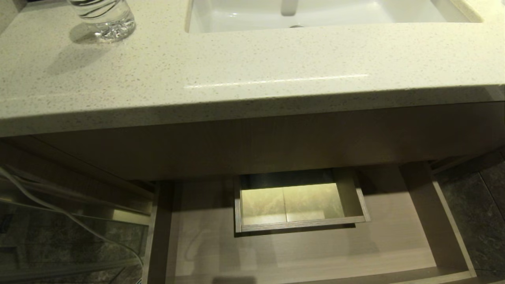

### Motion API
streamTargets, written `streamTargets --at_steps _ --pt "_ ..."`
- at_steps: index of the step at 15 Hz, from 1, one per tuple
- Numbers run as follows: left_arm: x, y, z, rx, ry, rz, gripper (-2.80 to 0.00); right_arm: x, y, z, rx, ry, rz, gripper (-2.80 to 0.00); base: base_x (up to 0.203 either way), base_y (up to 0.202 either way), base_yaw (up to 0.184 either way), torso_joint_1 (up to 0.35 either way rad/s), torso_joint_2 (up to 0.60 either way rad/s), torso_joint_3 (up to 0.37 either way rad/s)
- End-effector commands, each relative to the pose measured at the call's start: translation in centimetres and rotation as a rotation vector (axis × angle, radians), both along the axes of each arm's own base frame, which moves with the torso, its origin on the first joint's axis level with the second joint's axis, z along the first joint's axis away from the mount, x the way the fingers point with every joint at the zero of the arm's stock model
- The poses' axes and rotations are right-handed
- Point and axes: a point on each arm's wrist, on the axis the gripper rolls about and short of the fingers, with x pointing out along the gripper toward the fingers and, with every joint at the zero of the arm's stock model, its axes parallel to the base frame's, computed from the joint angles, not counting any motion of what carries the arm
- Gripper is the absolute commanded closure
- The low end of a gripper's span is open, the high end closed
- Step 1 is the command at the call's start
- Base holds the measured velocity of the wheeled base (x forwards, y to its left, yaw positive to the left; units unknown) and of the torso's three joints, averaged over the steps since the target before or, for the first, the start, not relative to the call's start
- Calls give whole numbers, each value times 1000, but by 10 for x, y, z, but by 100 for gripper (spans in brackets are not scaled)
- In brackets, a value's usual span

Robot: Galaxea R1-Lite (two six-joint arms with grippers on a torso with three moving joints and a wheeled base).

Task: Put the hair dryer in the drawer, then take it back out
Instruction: Pick up the hairdryer

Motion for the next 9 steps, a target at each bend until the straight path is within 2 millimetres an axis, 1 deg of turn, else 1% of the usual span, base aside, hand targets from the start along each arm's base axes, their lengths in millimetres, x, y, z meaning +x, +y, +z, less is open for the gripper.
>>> streamTargets --at_steps 1,5,9 --pt "0 0 0 0 0 1 0 5 -1 -9 17 31 -4 0 0 0 0 0 0 0" --pt "0 0 0 0 0 1 0 7 -1 -3 -8 -52 -2 0 0 0 0 0 0 0" --pt "0 0 0 0 0 0 0 15 -2 -13 -16 -61 -6 0 0 0 0 0 0 0"
